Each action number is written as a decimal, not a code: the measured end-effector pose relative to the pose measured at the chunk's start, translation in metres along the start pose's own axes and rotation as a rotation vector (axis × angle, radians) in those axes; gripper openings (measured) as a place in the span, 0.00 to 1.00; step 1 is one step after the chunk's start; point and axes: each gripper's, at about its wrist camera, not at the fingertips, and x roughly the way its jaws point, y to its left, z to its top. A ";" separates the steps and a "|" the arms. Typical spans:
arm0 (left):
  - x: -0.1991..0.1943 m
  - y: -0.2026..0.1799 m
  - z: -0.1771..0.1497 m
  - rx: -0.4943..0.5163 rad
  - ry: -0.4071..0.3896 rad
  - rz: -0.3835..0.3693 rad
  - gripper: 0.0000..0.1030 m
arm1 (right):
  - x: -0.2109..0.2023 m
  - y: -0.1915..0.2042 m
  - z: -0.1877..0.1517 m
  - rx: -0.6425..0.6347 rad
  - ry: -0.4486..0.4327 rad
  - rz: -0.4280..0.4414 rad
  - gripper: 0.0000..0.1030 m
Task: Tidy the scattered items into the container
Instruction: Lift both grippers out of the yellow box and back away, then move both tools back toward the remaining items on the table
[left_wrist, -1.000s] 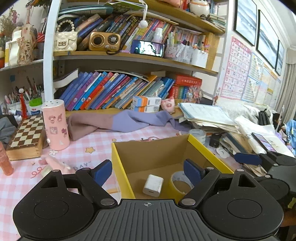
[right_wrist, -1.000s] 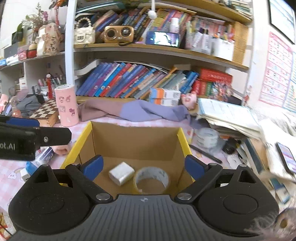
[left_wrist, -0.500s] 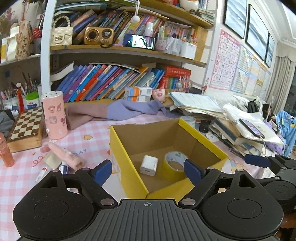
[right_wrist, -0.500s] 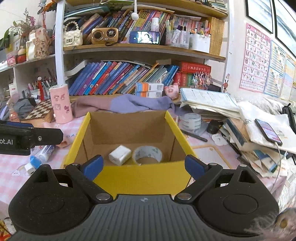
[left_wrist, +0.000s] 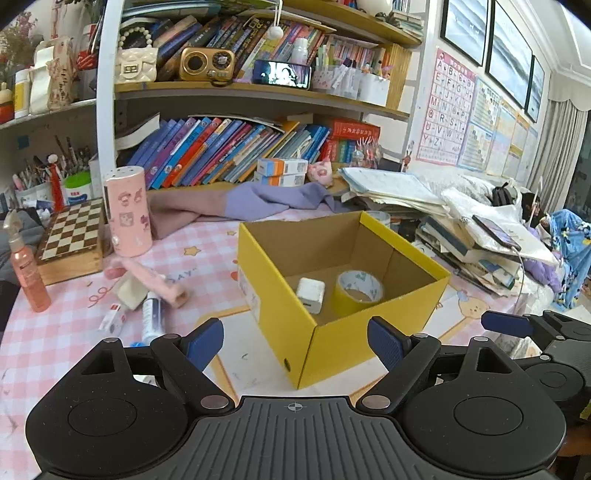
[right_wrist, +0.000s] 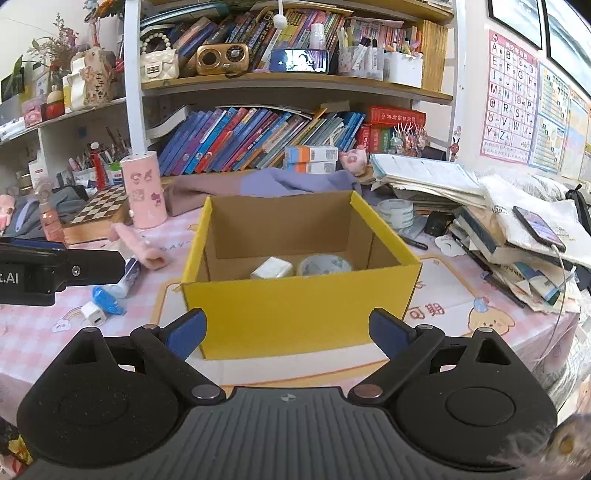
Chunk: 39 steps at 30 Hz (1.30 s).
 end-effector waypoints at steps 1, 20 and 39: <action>-0.002 0.001 -0.002 0.001 0.004 -0.001 0.85 | -0.002 0.003 -0.002 0.001 0.003 0.001 0.92; -0.033 0.018 -0.035 -0.020 0.066 0.001 0.86 | -0.030 0.040 -0.030 -0.014 0.038 0.018 0.92; -0.041 0.022 -0.042 -0.024 0.072 0.004 0.86 | -0.036 0.049 -0.036 -0.010 0.052 0.032 0.92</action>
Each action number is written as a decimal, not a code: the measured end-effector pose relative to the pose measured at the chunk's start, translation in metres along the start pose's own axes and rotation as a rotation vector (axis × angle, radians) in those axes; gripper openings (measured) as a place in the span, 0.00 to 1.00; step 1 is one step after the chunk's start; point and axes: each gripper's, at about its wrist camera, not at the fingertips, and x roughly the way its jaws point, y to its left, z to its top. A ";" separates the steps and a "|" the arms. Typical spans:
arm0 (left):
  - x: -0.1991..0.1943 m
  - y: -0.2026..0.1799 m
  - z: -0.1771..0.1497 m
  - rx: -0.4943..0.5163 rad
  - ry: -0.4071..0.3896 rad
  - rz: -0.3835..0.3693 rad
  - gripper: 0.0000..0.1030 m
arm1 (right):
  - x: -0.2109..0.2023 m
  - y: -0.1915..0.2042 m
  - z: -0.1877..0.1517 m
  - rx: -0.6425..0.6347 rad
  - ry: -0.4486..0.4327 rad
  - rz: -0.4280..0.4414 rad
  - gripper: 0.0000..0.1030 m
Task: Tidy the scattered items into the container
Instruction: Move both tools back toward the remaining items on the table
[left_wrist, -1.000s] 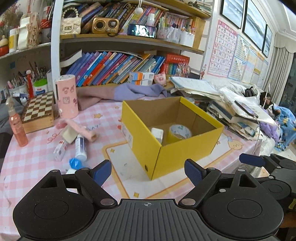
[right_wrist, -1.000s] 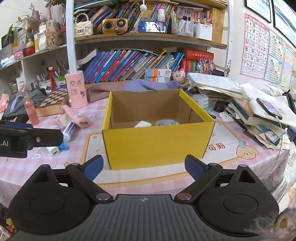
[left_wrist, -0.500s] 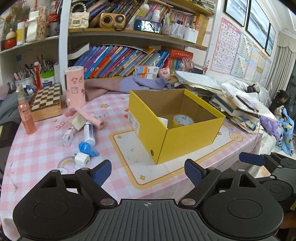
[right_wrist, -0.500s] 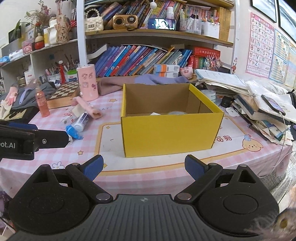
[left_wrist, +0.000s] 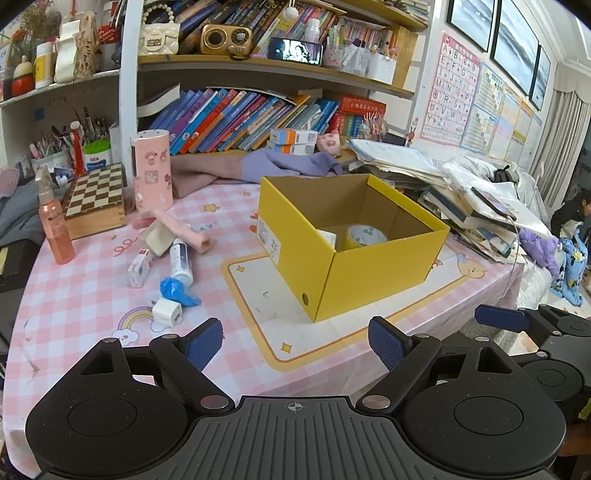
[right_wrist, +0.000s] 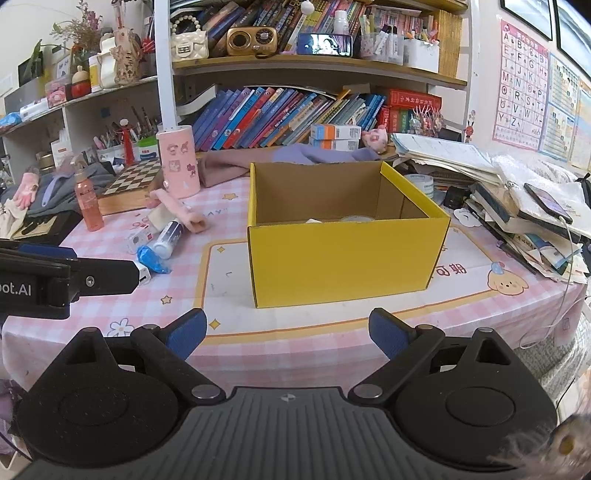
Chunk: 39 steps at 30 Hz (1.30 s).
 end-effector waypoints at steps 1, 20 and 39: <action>0.000 0.000 0.000 0.000 0.002 -0.001 0.86 | 0.000 0.000 -0.001 0.002 0.001 0.000 0.92; 0.006 -0.014 0.009 0.010 -0.023 0.042 0.86 | 0.001 -0.019 0.002 0.035 -0.031 -0.017 0.92; 0.070 -0.101 0.037 -0.101 -0.002 0.370 0.86 | 0.057 -0.151 0.018 0.096 -0.045 0.151 0.92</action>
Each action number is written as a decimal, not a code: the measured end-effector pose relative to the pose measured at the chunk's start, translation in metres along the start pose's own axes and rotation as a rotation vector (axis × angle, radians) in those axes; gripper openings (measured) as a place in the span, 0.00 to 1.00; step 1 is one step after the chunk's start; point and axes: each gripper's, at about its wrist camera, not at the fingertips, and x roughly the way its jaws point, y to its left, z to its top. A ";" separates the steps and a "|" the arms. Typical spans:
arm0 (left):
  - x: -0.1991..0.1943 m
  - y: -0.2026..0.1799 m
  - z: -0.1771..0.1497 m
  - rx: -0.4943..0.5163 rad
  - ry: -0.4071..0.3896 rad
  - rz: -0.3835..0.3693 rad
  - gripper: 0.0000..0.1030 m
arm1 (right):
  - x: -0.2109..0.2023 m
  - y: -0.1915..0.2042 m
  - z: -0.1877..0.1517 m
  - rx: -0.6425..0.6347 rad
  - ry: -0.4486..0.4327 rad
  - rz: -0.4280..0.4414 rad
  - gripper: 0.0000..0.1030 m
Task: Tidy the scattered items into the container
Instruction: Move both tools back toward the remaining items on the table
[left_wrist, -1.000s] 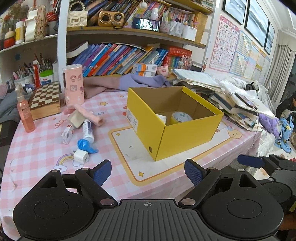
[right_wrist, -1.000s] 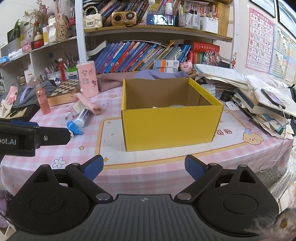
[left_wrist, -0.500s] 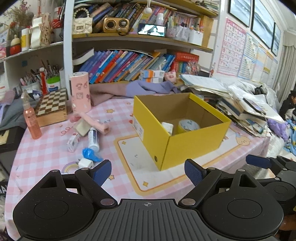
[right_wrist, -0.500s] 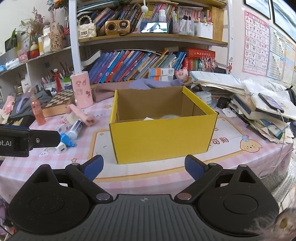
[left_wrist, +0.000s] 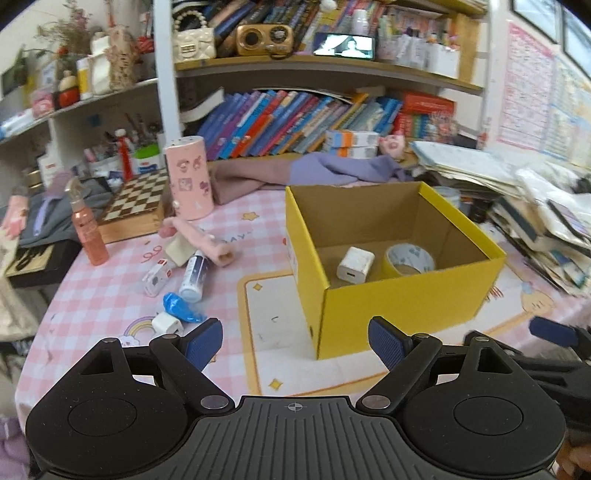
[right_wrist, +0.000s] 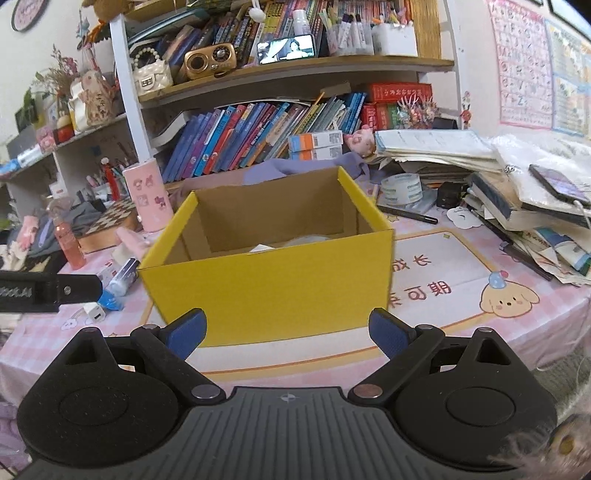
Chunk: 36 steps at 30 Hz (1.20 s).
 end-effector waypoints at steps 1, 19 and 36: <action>0.002 -0.008 0.001 -0.026 0.009 0.031 0.86 | 0.001 -0.011 0.002 0.000 0.010 0.019 0.92; -0.003 -0.102 0.001 -0.008 0.070 0.225 0.86 | 0.004 -0.102 0.004 0.061 0.086 0.207 0.92; -0.003 -0.076 -0.008 -0.022 0.057 0.187 0.86 | 0.008 -0.080 0.002 0.054 0.097 0.178 0.92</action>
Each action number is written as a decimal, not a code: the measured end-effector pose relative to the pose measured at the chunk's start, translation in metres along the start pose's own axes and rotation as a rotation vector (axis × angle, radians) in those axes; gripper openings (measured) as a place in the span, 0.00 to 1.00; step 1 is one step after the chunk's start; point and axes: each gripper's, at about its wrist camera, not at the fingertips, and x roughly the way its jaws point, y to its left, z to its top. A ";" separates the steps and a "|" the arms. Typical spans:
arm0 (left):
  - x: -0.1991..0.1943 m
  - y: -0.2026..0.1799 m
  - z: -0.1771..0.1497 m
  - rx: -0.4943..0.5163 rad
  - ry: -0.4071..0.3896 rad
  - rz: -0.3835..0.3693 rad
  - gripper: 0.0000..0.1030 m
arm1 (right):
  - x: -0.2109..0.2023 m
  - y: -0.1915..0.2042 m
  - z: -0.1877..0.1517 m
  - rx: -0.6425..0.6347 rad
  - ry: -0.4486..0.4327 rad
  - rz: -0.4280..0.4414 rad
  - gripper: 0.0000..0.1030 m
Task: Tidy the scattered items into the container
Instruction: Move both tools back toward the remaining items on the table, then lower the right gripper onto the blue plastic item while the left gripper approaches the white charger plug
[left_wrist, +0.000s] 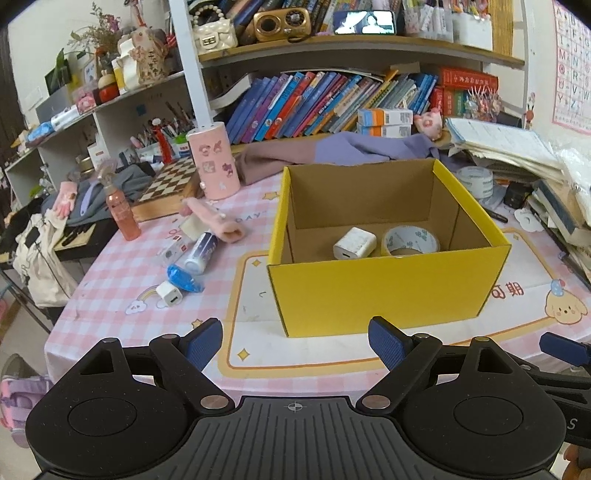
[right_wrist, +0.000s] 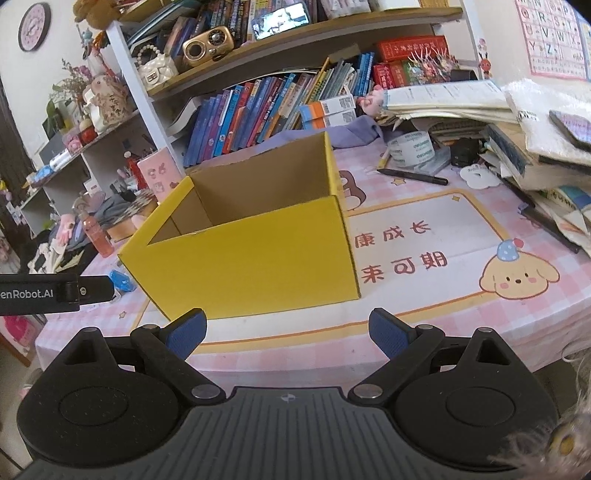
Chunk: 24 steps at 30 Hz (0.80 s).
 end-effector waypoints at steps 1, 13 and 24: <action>0.001 0.006 -0.001 -0.012 -0.006 -0.006 0.86 | 0.000 0.004 0.001 -0.010 -0.005 -0.009 0.92; -0.001 0.102 -0.008 -0.198 -0.140 -0.121 0.93 | -0.011 0.086 0.009 -0.152 -0.060 -0.119 0.92; 0.010 0.168 -0.026 -0.199 -0.117 -0.223 0.93 | -0.001 0.162 -0.002 -0.192 -0.072 -0.149 0.92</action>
